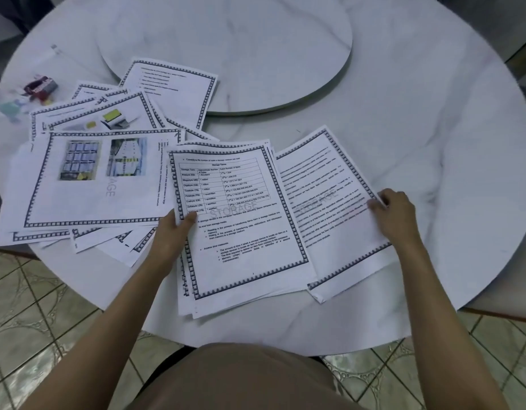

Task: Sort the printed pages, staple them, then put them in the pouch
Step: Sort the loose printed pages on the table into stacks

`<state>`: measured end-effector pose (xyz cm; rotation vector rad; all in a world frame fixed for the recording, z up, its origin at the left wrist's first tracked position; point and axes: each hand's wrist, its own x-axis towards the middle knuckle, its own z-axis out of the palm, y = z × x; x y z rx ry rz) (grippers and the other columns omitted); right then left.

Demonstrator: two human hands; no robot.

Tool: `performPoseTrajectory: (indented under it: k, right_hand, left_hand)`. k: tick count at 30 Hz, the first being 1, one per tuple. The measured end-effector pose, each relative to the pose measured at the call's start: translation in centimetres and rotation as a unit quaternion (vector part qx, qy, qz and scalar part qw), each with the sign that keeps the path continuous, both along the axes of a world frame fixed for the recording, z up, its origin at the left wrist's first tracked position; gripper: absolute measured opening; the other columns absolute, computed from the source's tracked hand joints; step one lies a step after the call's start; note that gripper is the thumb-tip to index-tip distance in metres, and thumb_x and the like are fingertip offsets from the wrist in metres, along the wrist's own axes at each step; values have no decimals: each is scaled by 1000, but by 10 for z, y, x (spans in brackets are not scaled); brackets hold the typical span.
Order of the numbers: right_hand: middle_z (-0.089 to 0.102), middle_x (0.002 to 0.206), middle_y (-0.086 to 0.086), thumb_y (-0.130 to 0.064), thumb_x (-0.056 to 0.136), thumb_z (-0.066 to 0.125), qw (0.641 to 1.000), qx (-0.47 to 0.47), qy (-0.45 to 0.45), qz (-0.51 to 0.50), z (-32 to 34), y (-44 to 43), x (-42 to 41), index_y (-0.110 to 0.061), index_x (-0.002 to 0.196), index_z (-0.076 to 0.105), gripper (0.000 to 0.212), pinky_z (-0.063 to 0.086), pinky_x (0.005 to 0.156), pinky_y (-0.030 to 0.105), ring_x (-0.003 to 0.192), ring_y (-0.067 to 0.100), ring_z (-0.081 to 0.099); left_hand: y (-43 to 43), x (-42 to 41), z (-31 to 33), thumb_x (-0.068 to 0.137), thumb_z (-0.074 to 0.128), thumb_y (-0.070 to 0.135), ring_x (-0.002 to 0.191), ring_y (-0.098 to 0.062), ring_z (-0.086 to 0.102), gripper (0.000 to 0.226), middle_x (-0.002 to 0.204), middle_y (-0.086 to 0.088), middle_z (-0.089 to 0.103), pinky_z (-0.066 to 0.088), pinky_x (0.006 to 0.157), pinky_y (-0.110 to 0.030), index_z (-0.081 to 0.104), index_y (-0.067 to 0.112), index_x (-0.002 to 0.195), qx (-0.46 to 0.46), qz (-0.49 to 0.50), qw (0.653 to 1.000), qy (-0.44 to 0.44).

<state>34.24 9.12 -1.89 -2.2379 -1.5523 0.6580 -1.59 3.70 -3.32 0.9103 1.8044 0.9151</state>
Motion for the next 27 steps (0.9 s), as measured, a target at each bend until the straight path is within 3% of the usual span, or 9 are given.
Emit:
performPoseTrajectory:
  k: [3, 7, 10, 12, 16, 19, 21, 24, 27]
  right_hand:
    - [61, 105, 25, -11, 92, 53, 997, 63, 19, -33, 14, 2, 23, 1, 101, 58, 16, 27, 65, 23, 92, 32, 55]
    - [64, 112, 20, -15, 91, 54, 981, 128, 95, -108, 26, 3, 60, -2, 113, 60, 26, 42, 82, 27, 101, 27, 59]
    - [64, 93, 6, -16, 92, 53, 964, 152, 166, -144, 27, 5, 72, -9, 108, 60, 19, 44, 76, 23, 84, 15, 56]
    - [60, 81, -7, -16, 92, 53, 951, 159, 211, -159, 26, 7, 68, -18, 90, 59, 7, 44, 78, 25, 73, 2, 55]
    - [56, 63, -13, -12, 92, 53, 954, 152, 218, -139, 12, 11, 34, -22, 76, 54, 18, 39, 59, 9, 50, -13, 49]
    - [50, 64, -5, -11, 91, 53, 966, 130, 204, -89, -2, 13, 3, -10, 84, 52, 7, 34, 52, 7, 48, -11, 46]
    - [56, 72, 1, -12, 91, 54, 969, 115, 211, -58, -10, 10, -14, -10, 86, 54, 6, 35, 54, 6, 60, -4, 49]
    - [63, 87, 7, -15, 91, 54, 972, 88, 216, -27, -14, 5, -34, -7, 95, 61, 11, 41, 65, 17, 79, 15, 56]
    - [63, 89, 4, -14, 92, 51, 975, 68, 213, -6, -14, -2, -47, -5, 101, 62, 16, 40, 70, 22, 84, 18, 57]
  left_hand:
    - [-1, 2, 0, 98, 43, 23, 110, -20, 52, 36, 128, -8, 56, 36, 90, -28, 47, 8, 130, 15, -4, 999, 32]
    - [-1, 1, -4, 98, 42, 23, 118, -25, 52, 37, 129, -9, 55, 38, 94, -31, 46, 8, 132, 24, -3, 999, 45]
    - [-1, 3, -5, 98, 42, 22, 113, -24, 53, 35, 123, -8, 57, 40, 93, -33, 48, 8, 130, 27, 2, 999, 38]
    - [-1, 5, -5, 98, 42, 22, 112, -24, 54, 34, 117, -4, 58, 41, 93, -33, 49, 9, 129, 31, 3, 999, 30]
    - [2, 9, -4, 98, 42, 22, 110, -22, 54, 34, 119, -3, 57, 42, 95, -34, 49, 9, 129, 40, 8, 999, 17]
    - [5, 12, -4, 98, 43, 23, 115, -22, 53, 36, 124, -3, 56, 41, 101, -38, 47, 10, 131, 41, 13, 999, 9]
    - [6, 15, -5, 98, 43, 23, 116, -20, 53, 36, 126, -3, 56, 40, 102, -37, 47, 10, 131, 42, 11, 999, 4]
    - [7, 23, -4, 98, 42, 21, 110, -18, 53, 33, 118, -1, 57, 40, 95, -31, 49, 11, 128, 47, 9, 999, -10]
    - [7, 33, -4, 98, 42, 19, 106, -18, 56, 31, 115, -2, 59, 42, 93, -31, 51, 10, 126, 53, 7, 998, -23]
